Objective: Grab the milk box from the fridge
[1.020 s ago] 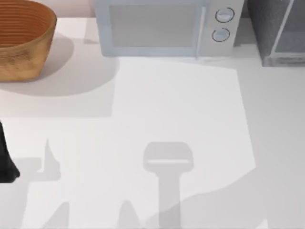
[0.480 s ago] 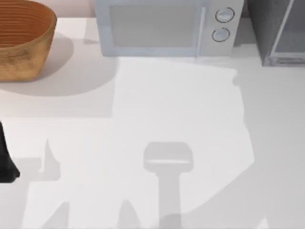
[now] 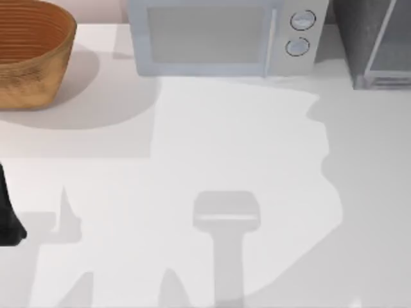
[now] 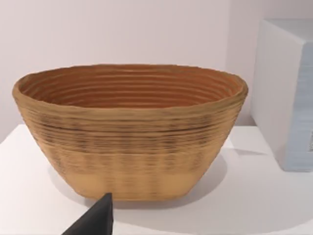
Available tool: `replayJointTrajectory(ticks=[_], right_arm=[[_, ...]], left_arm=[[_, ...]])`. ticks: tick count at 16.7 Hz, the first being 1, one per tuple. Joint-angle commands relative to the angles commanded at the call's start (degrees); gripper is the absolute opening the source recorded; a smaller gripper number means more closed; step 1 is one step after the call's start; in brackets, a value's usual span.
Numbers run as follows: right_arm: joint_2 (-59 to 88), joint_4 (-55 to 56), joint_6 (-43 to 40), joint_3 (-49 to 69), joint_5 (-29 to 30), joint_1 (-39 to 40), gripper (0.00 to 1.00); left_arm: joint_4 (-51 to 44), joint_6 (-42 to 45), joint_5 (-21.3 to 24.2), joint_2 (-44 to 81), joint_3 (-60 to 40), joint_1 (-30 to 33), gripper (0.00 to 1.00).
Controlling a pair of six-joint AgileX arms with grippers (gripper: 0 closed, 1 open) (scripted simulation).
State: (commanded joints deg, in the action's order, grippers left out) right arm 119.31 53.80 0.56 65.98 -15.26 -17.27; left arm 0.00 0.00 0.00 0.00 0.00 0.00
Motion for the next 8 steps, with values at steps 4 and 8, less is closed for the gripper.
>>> replayJointTrajectory(ticks=[4,8], right_arm=[[-6.4,3.5,0.1,-10.9,-1.8,-1.9,0.00],[-12.8,7.3,0.1,-21.1,-3.8,-3.7,0.00]], left_arm=[[0.0,0.0,0.0,0.0,0.0,0.0,1.00],[0.0,0.0,0.0,0.0,0.0,0.0,1.00]])
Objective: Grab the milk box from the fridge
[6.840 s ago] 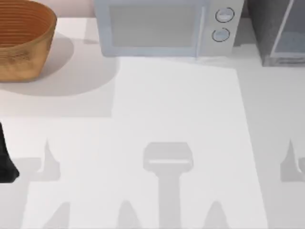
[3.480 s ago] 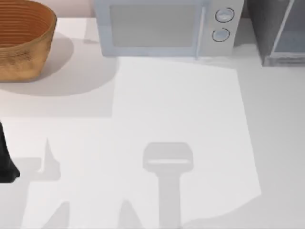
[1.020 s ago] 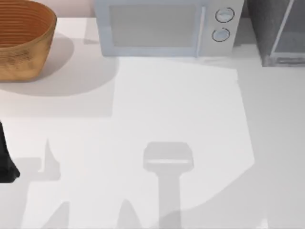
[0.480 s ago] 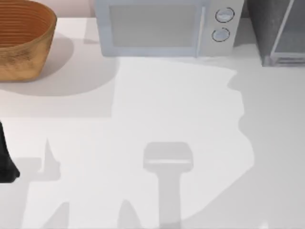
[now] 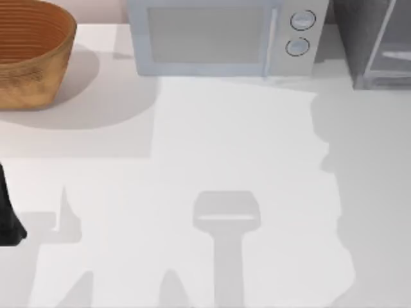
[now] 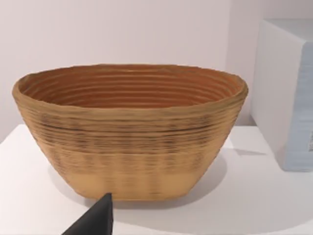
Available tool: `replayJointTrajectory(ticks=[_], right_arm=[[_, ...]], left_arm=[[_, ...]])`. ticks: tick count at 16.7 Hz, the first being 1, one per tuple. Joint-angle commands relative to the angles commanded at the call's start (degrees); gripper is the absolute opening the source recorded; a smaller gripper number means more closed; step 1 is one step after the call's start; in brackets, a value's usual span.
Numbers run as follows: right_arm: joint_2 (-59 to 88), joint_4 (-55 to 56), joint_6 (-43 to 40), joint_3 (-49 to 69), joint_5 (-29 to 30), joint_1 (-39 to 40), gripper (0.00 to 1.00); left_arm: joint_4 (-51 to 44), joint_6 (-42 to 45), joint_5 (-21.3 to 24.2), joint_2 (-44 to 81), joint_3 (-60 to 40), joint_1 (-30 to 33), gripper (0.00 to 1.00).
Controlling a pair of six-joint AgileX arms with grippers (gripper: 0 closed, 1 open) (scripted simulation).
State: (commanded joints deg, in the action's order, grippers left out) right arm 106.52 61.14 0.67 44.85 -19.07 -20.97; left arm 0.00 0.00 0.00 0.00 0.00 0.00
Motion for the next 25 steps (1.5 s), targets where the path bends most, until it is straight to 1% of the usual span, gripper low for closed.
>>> replayJointTrajectory(ticks=[2,8,12,14,17,25], right_arm=[[-1.4,0.9,0.0,-1.7,-0.4,-0.4,0.00],[-1.6,0.5,0.1,-1.7,-0.3,0.1,0.00],[-8.9,-3.7,0.1,-4.5,1.0,1.8,0.00],[-15.9,-7.7,0.1,-7.2,2.3,3.3,0.00],[-30.0,-15.8,0.2,-13.0,4.8,5.9,0.00],[-76.5,-43.6,0.4,-33.1,12.9,14.4,0.00]], left_arm=[[0.0,0.0,0.0,0.0,0.0,0.0,1.00],[0.0,0.0,0.0,0.0,0.0,0.0,1.00],[0.0,0.0,0.0,0.0,0.0,0.0,1.00],[0.0,0.0,0.0,0.0,0.0,0.0,1.00],[0.0,0.0,0.0,0.0,0.0,0.0,1.00],[0.0,0.0,0.0,0.0,0.0,0.0,1.00]])
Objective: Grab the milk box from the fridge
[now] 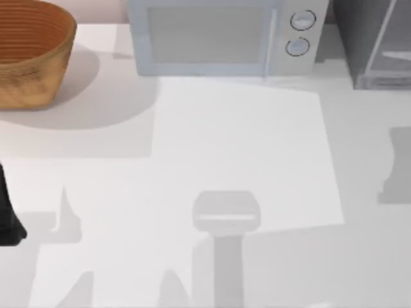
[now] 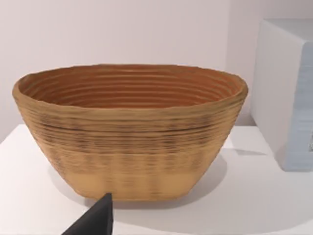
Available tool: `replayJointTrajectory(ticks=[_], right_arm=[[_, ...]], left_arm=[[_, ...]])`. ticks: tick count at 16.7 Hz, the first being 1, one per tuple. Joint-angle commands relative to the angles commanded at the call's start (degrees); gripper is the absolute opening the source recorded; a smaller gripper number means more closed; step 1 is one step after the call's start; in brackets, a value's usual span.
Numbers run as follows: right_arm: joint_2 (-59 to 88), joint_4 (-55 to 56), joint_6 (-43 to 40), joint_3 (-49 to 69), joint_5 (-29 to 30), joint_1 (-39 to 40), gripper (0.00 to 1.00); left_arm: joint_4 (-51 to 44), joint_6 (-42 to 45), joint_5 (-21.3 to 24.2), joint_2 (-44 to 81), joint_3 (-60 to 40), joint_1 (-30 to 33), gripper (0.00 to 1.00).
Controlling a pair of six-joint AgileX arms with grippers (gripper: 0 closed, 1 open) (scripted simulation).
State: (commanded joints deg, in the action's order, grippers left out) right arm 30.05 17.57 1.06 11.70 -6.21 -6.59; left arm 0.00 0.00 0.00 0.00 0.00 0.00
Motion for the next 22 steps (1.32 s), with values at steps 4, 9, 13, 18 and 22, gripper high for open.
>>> replayJointTrajectory(ticks=[4,9,13,18,22], right_arm=[[-19.0,-11.1,-0.4,-7.6,3.7,3.9,0.00],[-29.7,-17.4,-1.0,-11.6,6.1,6.5,0.00],[-30.1,-17.6,-1.1,-11.7,6.2,6.6,0.00],[-26.3,-14.1,-0.9,-10.4,6.4,8.7,0.00],[-13.0,-3.2,-0.9,-6.5,7.5,15.7,0.00]], left_arm=[[0.0,0.0,0.0,0.0,0.0,0.0,1.00],[0.0,0.0,0.0,0.0,0.0,0.0,1.00],[0.0,0.0,0.0,0.0,0.0,0.0,1.00],[0.0,0.0,0.0,0.0,0.0,0.0,1.00],[0.0,0.0,0.0,0.0,0.0,0.0,1.00]])
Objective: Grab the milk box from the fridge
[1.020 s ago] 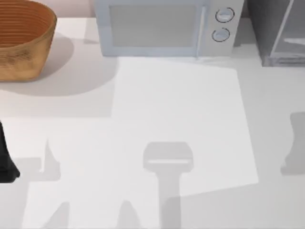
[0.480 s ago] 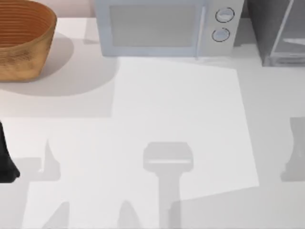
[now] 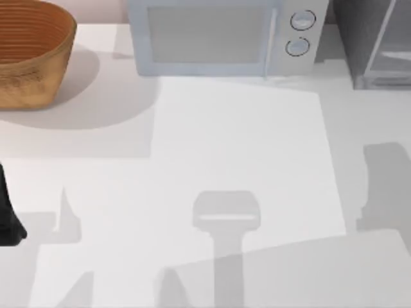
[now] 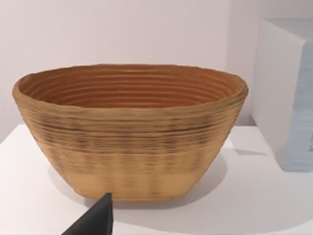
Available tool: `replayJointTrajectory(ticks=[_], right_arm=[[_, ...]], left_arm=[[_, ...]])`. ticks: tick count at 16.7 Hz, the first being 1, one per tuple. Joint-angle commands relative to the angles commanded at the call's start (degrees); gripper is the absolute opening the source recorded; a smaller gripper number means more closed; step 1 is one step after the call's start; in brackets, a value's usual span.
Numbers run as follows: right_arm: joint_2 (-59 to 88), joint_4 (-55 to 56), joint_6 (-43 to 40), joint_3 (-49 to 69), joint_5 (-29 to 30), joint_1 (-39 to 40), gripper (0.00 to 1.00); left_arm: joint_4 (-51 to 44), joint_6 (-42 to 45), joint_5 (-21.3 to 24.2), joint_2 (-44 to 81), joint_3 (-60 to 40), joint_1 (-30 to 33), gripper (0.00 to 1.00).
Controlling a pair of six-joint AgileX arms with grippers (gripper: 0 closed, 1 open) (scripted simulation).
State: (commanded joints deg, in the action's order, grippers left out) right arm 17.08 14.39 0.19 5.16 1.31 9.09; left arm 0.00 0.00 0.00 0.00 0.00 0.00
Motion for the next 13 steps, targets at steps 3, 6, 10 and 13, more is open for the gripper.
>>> replayJointTrajectory(ticks=[3,6,10,13], right_arm=[[15.4,10.9,0.1,3.8,1.2,7.1,0.00],[32.8,22.6,0.4,7.7,2.5,14.8,0.00],[54.2,37.8,0.9,12.7,4.1,24.9,0.00],[67.5,47.9,1.0,16.1,5.1,31.6,0.00]], left_arm=[[0.0,0.0,0.0,0.0,0.0,0.0,1.00],[0.0,0.0,0.0,0.0,0.0,0.0,1.00],[0.0,0.0,0.0,0.0,0.0,0.0,1.00],[0.0,0.0,0.0,0.0,0.0,0.0,1.00]])
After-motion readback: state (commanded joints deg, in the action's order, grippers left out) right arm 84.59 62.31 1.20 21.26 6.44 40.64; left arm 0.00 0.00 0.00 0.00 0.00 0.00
